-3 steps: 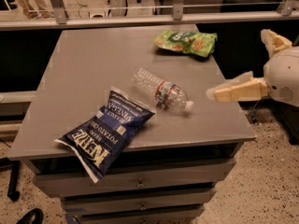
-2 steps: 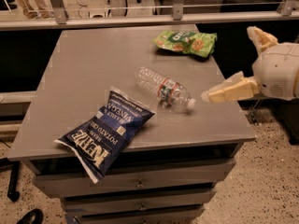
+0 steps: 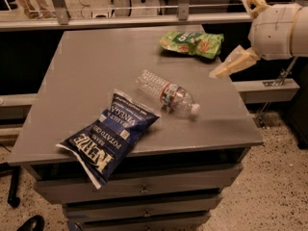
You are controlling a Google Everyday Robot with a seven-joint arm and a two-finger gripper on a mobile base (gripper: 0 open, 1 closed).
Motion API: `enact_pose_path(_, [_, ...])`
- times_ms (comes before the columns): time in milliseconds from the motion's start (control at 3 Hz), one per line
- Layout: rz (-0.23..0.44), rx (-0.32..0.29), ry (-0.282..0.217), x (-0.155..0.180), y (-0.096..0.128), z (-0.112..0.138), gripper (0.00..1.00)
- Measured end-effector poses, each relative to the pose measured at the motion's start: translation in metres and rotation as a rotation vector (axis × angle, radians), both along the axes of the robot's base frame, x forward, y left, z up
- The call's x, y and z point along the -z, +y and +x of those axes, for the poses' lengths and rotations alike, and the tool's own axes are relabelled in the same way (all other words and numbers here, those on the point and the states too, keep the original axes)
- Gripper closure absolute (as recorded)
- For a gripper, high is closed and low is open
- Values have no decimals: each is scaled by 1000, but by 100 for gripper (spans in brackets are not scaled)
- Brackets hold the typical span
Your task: Move water bottle near blue chip bag
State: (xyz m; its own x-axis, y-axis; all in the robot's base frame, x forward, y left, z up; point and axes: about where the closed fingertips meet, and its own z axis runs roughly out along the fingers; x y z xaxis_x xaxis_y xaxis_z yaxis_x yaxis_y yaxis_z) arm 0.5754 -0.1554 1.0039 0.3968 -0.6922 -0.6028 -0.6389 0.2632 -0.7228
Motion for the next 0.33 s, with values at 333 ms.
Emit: enact_pose_path(333, [-16,-9,-54,-18,1,5,0])
